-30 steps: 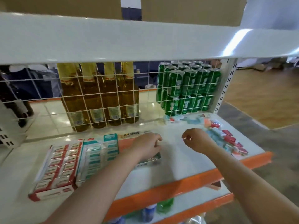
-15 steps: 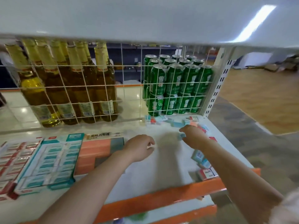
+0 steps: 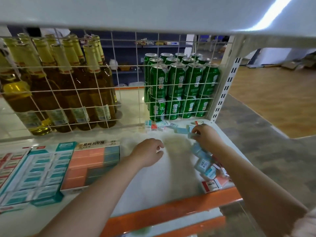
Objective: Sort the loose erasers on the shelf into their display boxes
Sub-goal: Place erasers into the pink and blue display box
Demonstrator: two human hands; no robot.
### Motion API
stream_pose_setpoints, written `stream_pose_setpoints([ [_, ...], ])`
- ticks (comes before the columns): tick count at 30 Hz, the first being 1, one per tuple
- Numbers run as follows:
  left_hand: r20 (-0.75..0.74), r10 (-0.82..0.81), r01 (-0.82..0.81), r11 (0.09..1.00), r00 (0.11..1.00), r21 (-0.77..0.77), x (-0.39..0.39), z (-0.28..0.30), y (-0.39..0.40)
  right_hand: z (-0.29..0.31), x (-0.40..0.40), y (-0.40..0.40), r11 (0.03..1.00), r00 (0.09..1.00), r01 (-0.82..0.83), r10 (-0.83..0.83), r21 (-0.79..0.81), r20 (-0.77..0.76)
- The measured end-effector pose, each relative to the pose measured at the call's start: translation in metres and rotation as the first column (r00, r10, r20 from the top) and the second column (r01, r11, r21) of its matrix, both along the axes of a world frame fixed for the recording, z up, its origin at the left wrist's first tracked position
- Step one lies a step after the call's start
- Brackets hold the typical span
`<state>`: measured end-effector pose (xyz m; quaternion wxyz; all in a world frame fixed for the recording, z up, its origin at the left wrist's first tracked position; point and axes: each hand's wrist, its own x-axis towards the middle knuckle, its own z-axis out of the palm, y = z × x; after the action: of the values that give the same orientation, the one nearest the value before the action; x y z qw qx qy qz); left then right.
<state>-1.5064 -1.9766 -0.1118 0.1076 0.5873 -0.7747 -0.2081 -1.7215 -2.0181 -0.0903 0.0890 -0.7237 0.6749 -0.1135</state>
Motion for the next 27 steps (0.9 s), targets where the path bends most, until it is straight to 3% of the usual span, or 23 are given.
stream_pose_setpoints([
  [9, -0.106, -0.225, 0.225, 0.974, 0.969, -0.014, -0.077, -0.002, -0.011, 0.011, -0.040, 0.014, 0.990, 0.983, 0.123, -0.112, -0.074, 0.146],
  [14, 0.090, -0.282, 0.279, 0.959, 0.955, 0.040, -0.103, -0.013, -0.017, 0.008, -0.044, 0.020, 0.989, 0.978, 0.137, -0.128, -0.046, 0.167],
  [22, 0.040, -0.080, 0.084, 0.990, 0.996, -0.111, -0.066, -0.019, -0.020, 0.003, -0.033, 0.021, 0.991, 0.980, 0.126, -0.119, -0.036, 0.158],
  [27, -0.029, 0.121, -0.123, 0.988, 0.992, -0.095, -0.034, -0.017, -0.016, 0.002, -0.020, 0.026, 0.994, 0.979, 0.104, -0.098, -0.021, 0.179],
])
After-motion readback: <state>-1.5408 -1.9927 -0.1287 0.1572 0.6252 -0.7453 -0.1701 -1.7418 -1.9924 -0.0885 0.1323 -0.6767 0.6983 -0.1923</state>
